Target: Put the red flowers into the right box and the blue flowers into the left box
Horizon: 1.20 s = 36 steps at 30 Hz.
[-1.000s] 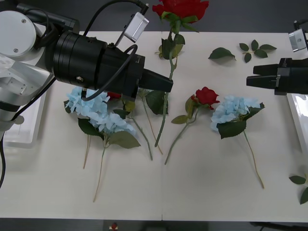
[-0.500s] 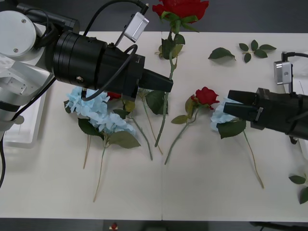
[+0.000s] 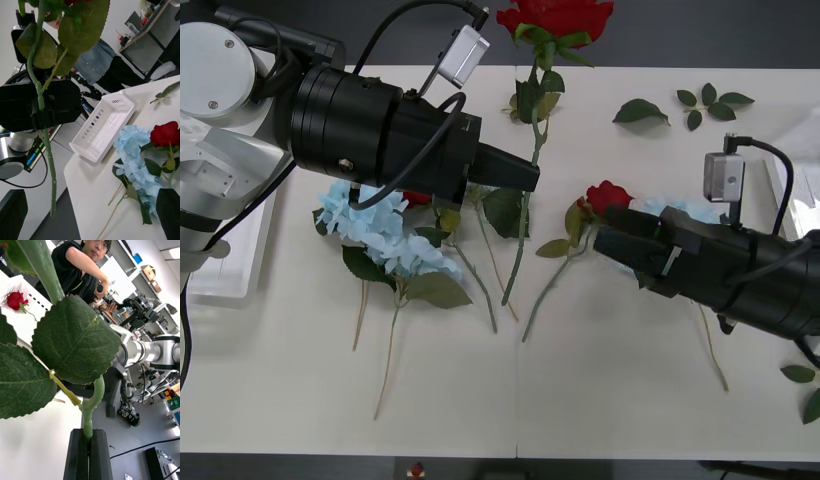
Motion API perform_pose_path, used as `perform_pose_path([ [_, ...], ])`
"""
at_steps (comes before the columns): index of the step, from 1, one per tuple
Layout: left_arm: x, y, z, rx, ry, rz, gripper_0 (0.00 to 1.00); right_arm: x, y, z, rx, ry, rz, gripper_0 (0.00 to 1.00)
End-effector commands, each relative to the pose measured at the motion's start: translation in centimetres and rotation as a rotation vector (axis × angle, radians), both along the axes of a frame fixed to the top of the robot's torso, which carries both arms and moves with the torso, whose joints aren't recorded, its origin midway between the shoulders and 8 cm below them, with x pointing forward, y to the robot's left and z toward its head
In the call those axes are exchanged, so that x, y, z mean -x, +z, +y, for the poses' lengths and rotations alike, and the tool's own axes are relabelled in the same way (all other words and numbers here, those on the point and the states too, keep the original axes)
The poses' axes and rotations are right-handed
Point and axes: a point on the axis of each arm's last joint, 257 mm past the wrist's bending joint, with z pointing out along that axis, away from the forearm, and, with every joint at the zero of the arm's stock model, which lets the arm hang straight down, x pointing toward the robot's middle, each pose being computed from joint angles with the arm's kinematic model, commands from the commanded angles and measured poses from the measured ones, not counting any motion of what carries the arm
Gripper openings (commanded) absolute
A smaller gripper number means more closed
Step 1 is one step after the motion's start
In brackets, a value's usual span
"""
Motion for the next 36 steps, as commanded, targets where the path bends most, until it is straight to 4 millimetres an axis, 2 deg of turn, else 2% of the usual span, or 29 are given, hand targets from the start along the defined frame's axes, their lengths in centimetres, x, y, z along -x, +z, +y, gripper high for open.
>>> perform_pose_path([
  [1, 0.2, 2.1, -0.5, 0.007, -0.025, -0.095, 0.00, 1.6, 0.1, 2.7, -0.065, 0.034, 0.048, 1.00],
  [6, 0.2, 2.1, -0.5, 0.007, -0.025, -0.095, 0.00, 1.7, -1.0, 5.1, -0.088, -0.020, 0.113, 1.00],
  [16, 0.2, 2.1, -0.5, 0.007, -0.025, -0.095, 0.00, 1.7, 0.0, 7.8, -0.182, -0.044, 0.151, 1.00],
  [29, 0.2, 2.1, -0.5, 0.007, -0.025, -0.095, 0.00, 1.6, 0.4, 12.1, -0.199, -0.048, 0.149, 1.00],
  [34, 0.2, 2.1, -0.5, 0.007, -0.025, -0.095, 0.00, 1.2, 1.0, 12.8, -0.215, -0.059, 0.150, 1.00],
  [35, 0.2, 2.1, -0.5, 0.007, -0.025, -0.095, 0.00, 1.2, 1.0, 12.8, -0.218, -0.060, 0.150, 0.93],
  [36, 0.2, 2.1, -0.5, 0.007, -0.025, -0.095, 0.00, 1.2, 1.0, 12.8, -0.218, -0.060, 0.150, 0.81],
])
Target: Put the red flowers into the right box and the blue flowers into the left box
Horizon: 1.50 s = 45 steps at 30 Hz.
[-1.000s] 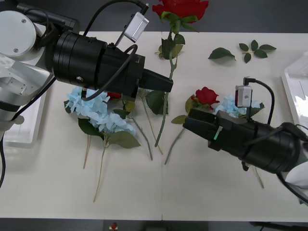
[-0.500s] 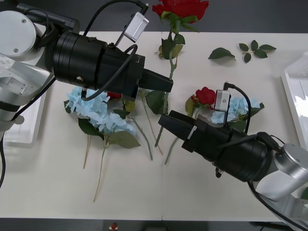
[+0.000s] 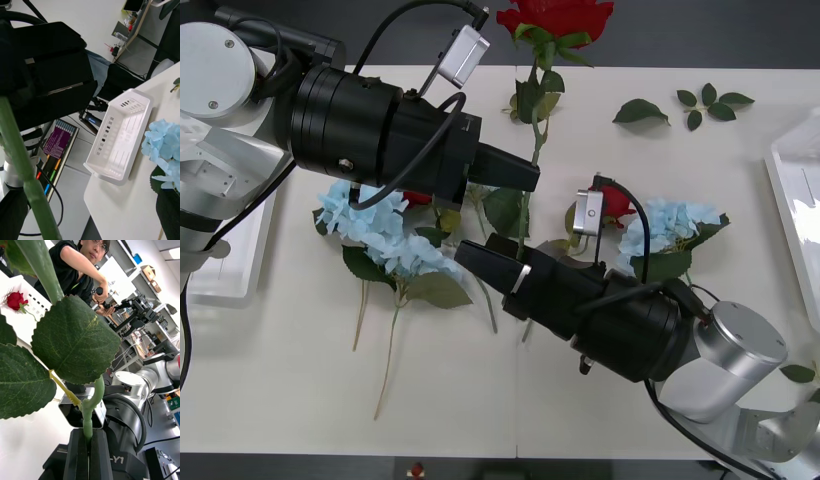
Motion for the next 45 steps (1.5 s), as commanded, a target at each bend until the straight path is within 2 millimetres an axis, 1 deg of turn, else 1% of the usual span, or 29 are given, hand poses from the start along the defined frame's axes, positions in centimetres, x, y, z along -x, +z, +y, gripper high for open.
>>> perform_pose_path([
  [1, 0.2, 2.1, -0.5, 0.007, -0.025, -0.095, 0.00, 0.4, 2.6, 0.4, -0.048, 0.012, -0.025, 0.72],
  [2, 0.2, 2.1, -0.5, 0.007, -0.025, -0.095, 0.00, 0.4, 2.7, 0.5, -0.051, 0.012, -0.024, 0.58],
  [3, 0.2, 2.1, -0.5, 0.007, -0.025, -0.095, 0.00, 0.5, 2.7, 0.5, -0.054, 0.014, -0.023, 0.47],
  [6, 0.2, 2.1, -0.5, 0.007, -0.025, -0.095, 0.00, 0.5, 2.9, 0.6, -0.070, 0.016, -0.009, 0.28],
  [7, 0.2, 2.1, -0.5, 0.007, -0.025, -0.095, 0.00, 0.4, 2.9, 0.5, -0.070, 0.015, -0.009, 0.26],
  [9, 0.2, 2.1, -0.5, 0.007, -0.025, -0.095, 0.00, 0.4, 3.0, 0.6, -0.074, 0.016, -0.007, 0.18],
  [11, 0.2, 2.1, -0.5, 0.007, -0.025, -0.095, 0.00, 0.4, 3.0, 0.6, -0.073, 0.013, -0.006, 0.12],
  [12, 0.2, 2.1, -0.5, 0.007, -0.025, -0.095, 0.00, 0.4, 3.0, 0.6, -0.075, 0.013, -0.006, 0.06],
  [14, 0.2, 2.1, -0.5, 0.007, -0.025, -0.095, 0.00, 0.3, 3.0, 0.6, -0.076, 0.012, -0.005, 0.00],
  [22, 0.2, 2.1, -0.5, 0.007, -0.025, -0.095, 0.00, 0.2, 3.2, 0.5, -0.079, 0.006, -0.007, 0.00],
  [23, 0.2, 2.1, -0.5, 0.007, -0.025, -0.095, 0.18, 0.1, 3.2, 0.4, -0.077, 0.004, -0.007, 0.00],
  [24, 0.2, 2.1, -0.5, 0.007, -0.025, -0.095, 0.75, 0.1, 3.2, 0.4, -0.079, 0.004, -0.007, 0.00],
  [25, 0.2, 2.1, -0.5, 0.007, -0.025, -0.095, 0.90, 0.1, 3.2, 0.4, -0.077, 0.004, -0.007, 0.00],
  [26, 0.2, 2.1, -0.5, 0.007, -0.025, -0.095, 1.00, 0.1, 3.3, 0.4, -0.080, 0.004, -0.009, 0.00],
  [35, 0.2, 2.1, -0.5, 0.007, -0.025, -0.095, 1.00, -0.4, 3.1, -0.3, -0.062, -0.010, -0.017, 0.00],
  [38, 0.2, 2.1, -0.5, 0.007, -0.025, -0.095, 1.00, -0.7, 2.8, -1.0, -0.040, -0.018, -0.023, 0.00],
  [41, 0.2, 2.1, -0.5, 0.007, -0.025, -0.095, 1.00, -1.2, 2.3, -2.1, -0.004, -0.030, -0.034, 0.00],
  [43, 0.2, 2.1, -0.5, 0.007, -0.025, -0.095, 1.00, -1.7, 1.6, -3.3, 0.042, -0.042, -0.043, 0.00],
  [44, 0.2, 2.1, -0.5, 0.007, -0.025, -0.095, 1.00, -1.8, 1.4, -3.7, 0.052, -0.046, -0.046, 0.00],
  [45, 0.2, 2.1, -0.5, 0.007, -0.025, -0.095, 1.00, -2.1, 1.1, -4.5, 0.079, -0.054, -0.053, 0.00],
])
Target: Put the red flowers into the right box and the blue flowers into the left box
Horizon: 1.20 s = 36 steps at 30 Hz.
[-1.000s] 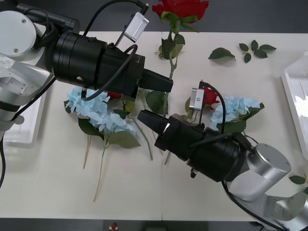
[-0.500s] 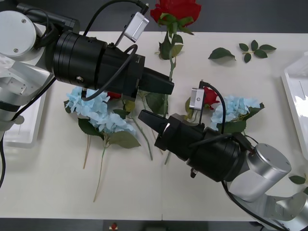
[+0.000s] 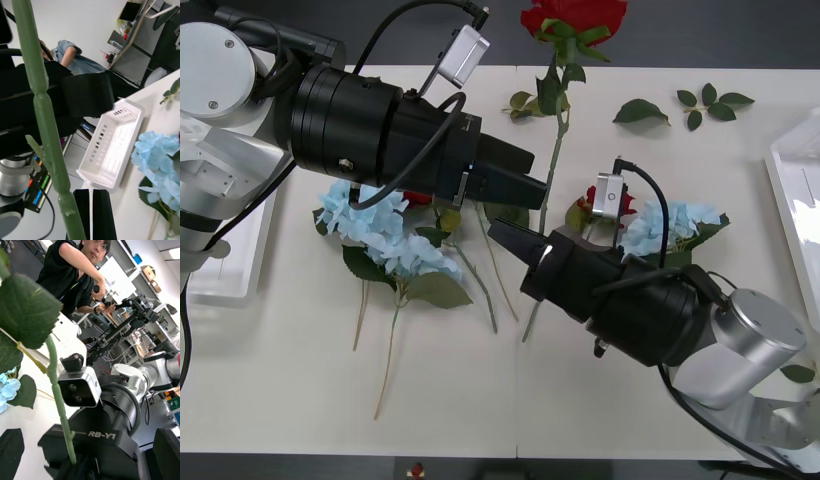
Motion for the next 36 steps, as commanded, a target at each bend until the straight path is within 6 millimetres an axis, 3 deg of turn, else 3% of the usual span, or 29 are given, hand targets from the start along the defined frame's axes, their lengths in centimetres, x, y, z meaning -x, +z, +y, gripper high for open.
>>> perform_pose_path([
  [1, 0.2, 2.1, -0.5, 0.007, -0.026, -0.095, 1.00, -0.4, 0.4, -2.6, 0.074, -0.011, -0.030, 0.00],
  [7, -1.3, 2.0, 0.5, 0.013, 0.031, -0.085, 1.00, -1.9, -1.6, -7.8, 0.210, -0.053, 0.000, 0.00],
  [14, -2.8, 0.6, 4.5, -0.103, 0.106, -0.039, 1.00, -4.2, -2.1, -15.6, 0.376, -0.130, 0.060, 0.00],
  [20, -3.1, -2.9, 10.3, -0.294, 0.188, 0.064, 1.00, -7.3, -2.7, -23.8, 0.467, -0.262, 0.175, 0.00],
  [24, -4.3, -6.0, 15.4, -0.443, 0.280, 0.068, 1.00, -9.2, -4.0, -30.8, 0.610, -0.360, 0.180, 0.00],
  [28, -5.1, -8.2, 19.5, -0.549, 0.356, 0.069, 1.00, -9.6, -5.2, -36.7, 0.749, -0.397, 0.189, 0.00],
  [36, -5.1, -12.0, 26.2, -0.725, 0.478, 0.122, 1.00, -8.2, -6.9, -48.3, 1.018, -0.436, 0.251, 0.00],
])
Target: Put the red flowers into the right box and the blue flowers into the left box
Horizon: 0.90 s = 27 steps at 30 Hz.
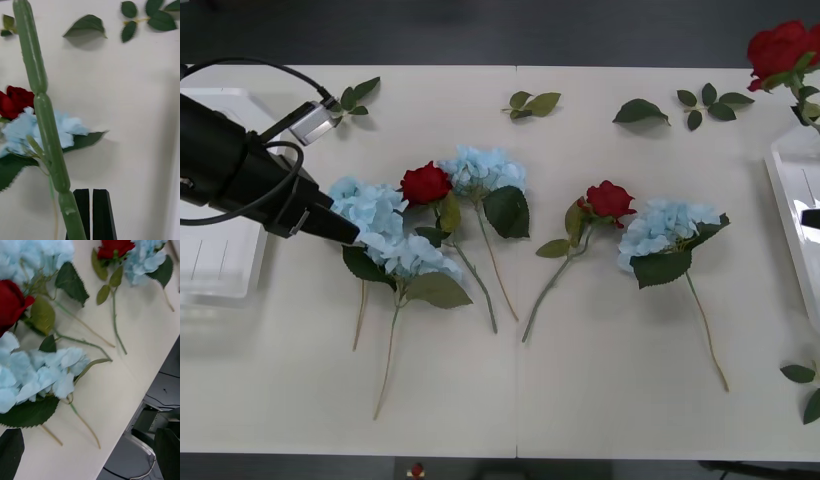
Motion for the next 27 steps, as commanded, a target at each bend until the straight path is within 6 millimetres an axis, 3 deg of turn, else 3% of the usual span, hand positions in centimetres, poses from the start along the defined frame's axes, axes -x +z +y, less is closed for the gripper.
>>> perform_pose_path([
  [1, 0.2, -1.0, 3.7, -0.095, 0.090, 0.035, 1.00, 0.7, 0.6, -6.8, 0.123, -0.062, 0.049, 0.00],
  [7, 1.0, -4.2, 8.0, -0.209, 0.182, 0.083, 1.00, 2.8, 0.1, -16.0, 0.301, -0.143, 0.114, 0.00],
  [8, 1.0, -4.2, 8.0, -0.209, 0.182, 0.083, 1.00, 2.8, 0.1, -16.0, 0.301, -0.143, 0.114, 0.00],
  [9, 1.3, -5.1, 8.7, -0.225, 0.203, 0.099, 1.00, 3.3, 0.0, -18.1, 0.349, -0.164, 0.122, 0.00],
  [14, 2.0, -6.6, 9.7, -0.229, 0.307, 0.165, 1.00, 4.2, -0.3, -22.6, 0.477, -0.205, 0.131, 0.00],
  [21, 1.0, -8.9, 10.4, -0.276, 0.376, 0.145, 1.00, 4.1, -1.9, -25.9, 0.588, -0.247, 0.101, 0.00],
  [27, 0.4, -10.7, 9.6, -0.282, 0.392, 0.123, 1.00, 2.7, -3.1, -26.5, 0.613, -0.273, 0.063, 0.00],
])
